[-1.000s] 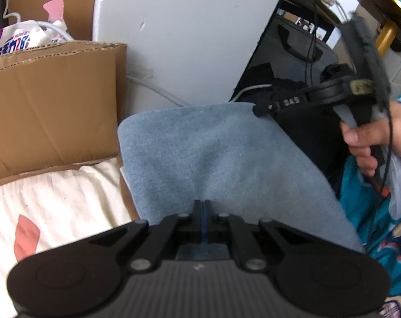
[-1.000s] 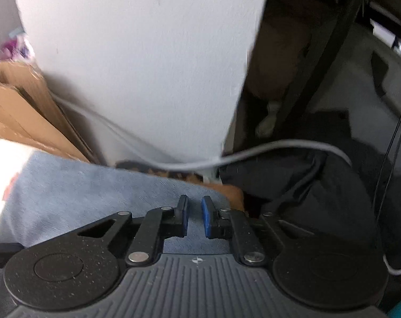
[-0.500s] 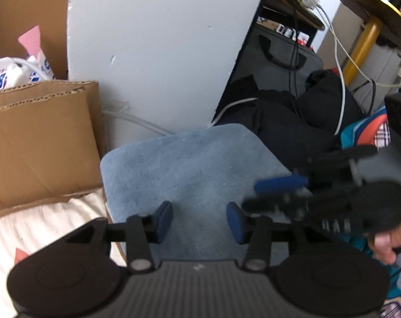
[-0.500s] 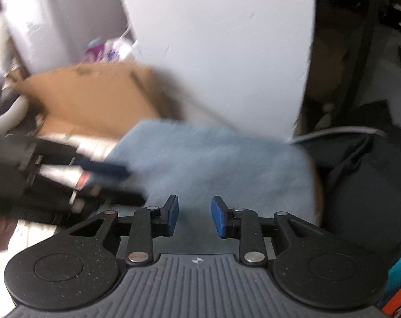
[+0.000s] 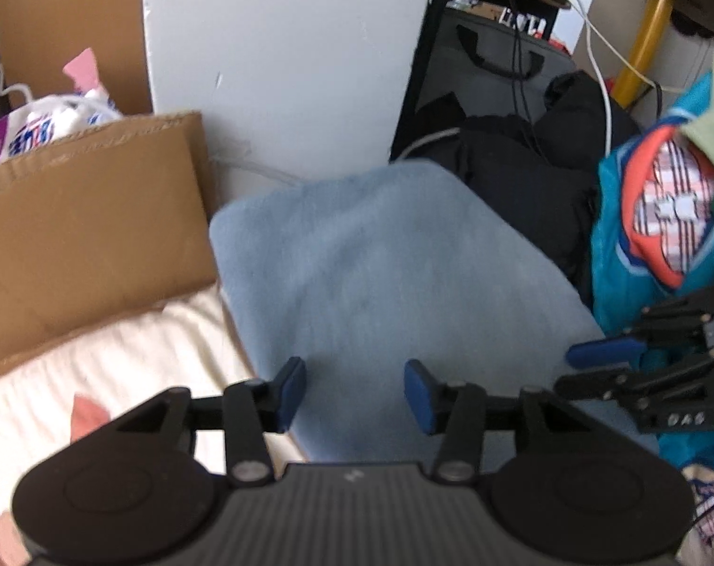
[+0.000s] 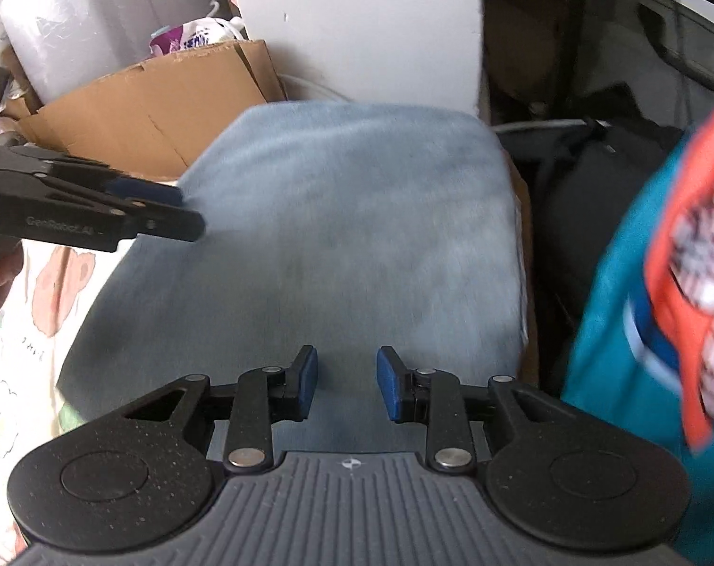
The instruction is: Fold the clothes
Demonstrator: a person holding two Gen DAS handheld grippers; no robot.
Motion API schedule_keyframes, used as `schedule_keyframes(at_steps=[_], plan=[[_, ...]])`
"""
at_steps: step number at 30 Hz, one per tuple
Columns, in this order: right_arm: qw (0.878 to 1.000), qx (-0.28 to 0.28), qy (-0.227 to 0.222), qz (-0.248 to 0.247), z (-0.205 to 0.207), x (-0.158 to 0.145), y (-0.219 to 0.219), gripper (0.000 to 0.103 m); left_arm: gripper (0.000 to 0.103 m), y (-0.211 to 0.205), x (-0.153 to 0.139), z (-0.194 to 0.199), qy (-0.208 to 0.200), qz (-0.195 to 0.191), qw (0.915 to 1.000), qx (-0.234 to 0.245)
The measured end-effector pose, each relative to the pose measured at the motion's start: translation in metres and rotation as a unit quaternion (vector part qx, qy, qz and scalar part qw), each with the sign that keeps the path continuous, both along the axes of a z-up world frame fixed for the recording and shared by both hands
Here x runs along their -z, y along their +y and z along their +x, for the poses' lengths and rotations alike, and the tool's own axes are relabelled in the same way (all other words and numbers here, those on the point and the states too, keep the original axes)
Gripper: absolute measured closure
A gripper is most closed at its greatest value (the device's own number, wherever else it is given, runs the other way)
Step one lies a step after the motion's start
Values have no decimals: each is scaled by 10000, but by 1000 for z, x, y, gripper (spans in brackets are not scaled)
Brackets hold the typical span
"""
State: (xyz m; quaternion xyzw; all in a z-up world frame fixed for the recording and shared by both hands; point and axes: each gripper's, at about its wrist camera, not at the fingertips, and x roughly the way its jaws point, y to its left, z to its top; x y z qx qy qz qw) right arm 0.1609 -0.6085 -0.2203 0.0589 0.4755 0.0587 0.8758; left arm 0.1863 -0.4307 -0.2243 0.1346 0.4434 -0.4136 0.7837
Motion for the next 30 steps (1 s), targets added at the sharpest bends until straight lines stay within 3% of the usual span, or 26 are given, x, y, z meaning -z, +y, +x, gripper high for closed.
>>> schedule_keyframes(at_steps=[5, 10, 14, 17, 19, 22, 24, 26, 28, 30], plan=[[9984, 518, -125, 172, -38, -14, -4, 68, 44, 17, -2, -20, 140, 179, 9996, -152], [9830, 1657, -468, 643, -74, -17, -19, 62, 45, 42, 0, -27, 445, -119, 9972, -587], [9555, 2596, -560, 1285, -98, -2, -30, 56, 47, 52, 3, -36, 687, -281, 9949, -676], [9316, 3007, -642, 1936, -109, 13, -31, 50, 54, 54, 8, -42, 856, -334, 9935, -675], [9178, 3229, -669, 2213, -110, 24, -31, 44, 75, 58, 9, -42, 1012, -406, 9916, -693], [8909, 3528, -574, 2803, -111, 43, -32, 43, 82, 59, 9, -44, 1083, -372, 9912, -662], [8758, 3623, -524, 3147, -111, 55, -30, 47, 84, 59, 6, -45, 1067, -329, 9919, -612], [8608, 3704, -472, 3459, -112, 66, -27, 66, 87, 62, 4, -46, 1061, -256, 9924, -565], [8559, 3714, -415, 3575, -117, 71, -22, 71, 103, 65, 2, -48, 1076, -138, 9927, -532], [8577, 3681, -425, 3565, -121, 71, -17, 75, 103, 66, 3, -50, 1072, -2, 9928, -529]])
